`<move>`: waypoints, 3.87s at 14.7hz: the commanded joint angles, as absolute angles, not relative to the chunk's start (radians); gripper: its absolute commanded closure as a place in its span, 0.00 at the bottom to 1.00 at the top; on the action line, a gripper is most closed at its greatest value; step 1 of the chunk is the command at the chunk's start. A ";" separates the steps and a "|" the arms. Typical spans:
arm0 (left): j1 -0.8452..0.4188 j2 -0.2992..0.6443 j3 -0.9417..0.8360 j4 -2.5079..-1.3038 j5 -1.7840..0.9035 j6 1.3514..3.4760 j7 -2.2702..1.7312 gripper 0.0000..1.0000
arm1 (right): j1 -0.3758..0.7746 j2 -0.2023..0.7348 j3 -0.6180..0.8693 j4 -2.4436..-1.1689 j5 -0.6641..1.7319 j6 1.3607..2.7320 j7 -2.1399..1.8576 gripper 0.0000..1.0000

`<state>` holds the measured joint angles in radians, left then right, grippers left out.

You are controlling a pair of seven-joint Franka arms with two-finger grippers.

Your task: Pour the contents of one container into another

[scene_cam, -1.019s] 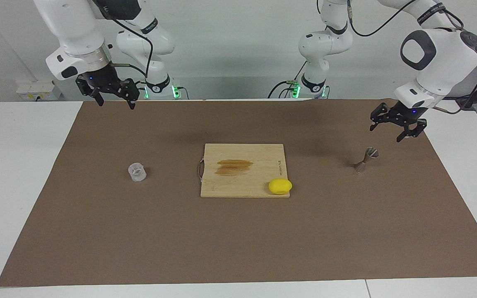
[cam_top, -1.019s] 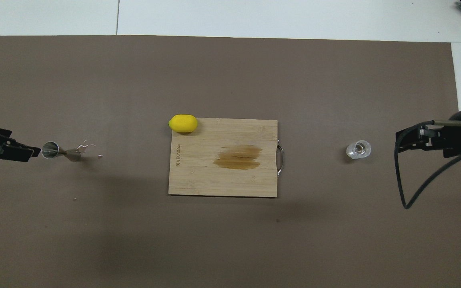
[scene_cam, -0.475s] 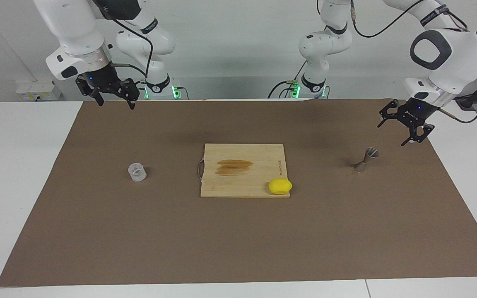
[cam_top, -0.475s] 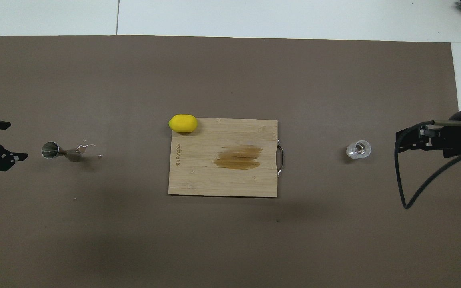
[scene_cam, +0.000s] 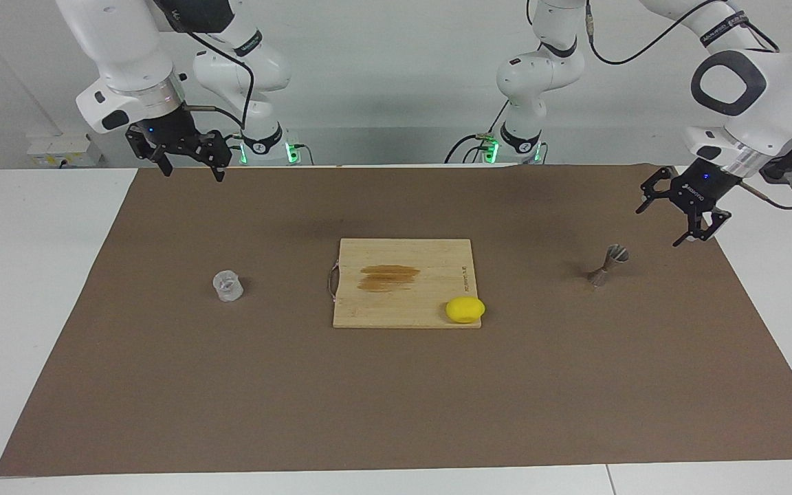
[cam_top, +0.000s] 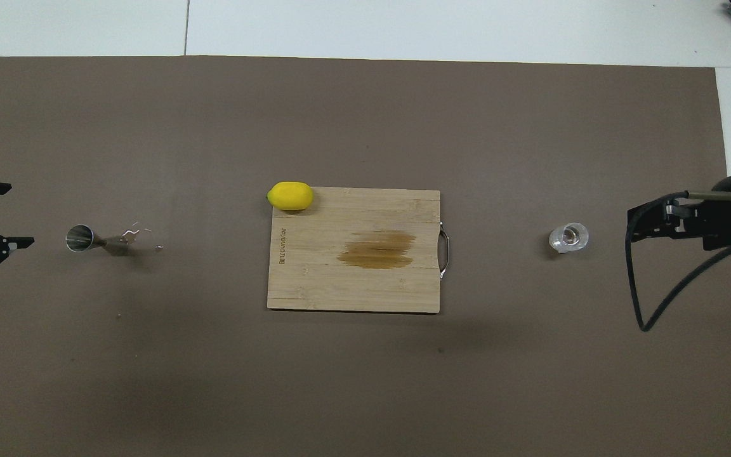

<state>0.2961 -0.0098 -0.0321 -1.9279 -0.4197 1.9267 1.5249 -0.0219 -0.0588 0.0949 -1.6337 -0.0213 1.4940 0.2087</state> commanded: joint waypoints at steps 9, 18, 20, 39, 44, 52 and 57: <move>0.445 0.187 -0.040 -1.939 -0.823 1.774 1.791 0.00 | -0.038 -0.080 0.101 -1.654 -0.014 1.505 0.193 0.01; 0.492 0.336 -0.040 -1.974 -1.055 1.614 1.983 0.00 | -0.038 -0.080 0.101 -1.654 -0.014 1.505 0.195 0.01; 0.523 0.388 -0.040 -1.976 -1.118 1.583 2.090 0.00 | -0.038 -0.080 0.101 -1.654 -0.014 1.505 0.193 0.01; 0.601 0.506 -0.038 -1.956 -1.261 1.321 2.347 0.00 | -0.038 -0.080 0.101 -1.654 -0.014 1.505 0.193 0.01; 0.621 0.512 -0.037 -1.959 -1.215 1.333 2.451 0.00 | -0.038 -0.080 0.101 -1.654 -0.014 1.505 0.193 0.01; 0.606 0.517 -0.034 -1.973 -1.215 1.362 2.474 0.00 | -0.038 -0.080 0.101 -1.654 -0.014 1.505 0.193 0.01; 0.607 0.517 -0.034 -1.971 -1.213 1.373 2.476 0.01 | -0.038 -0.080 0.101 -1.654 -0.014 1.505 0.193 0.01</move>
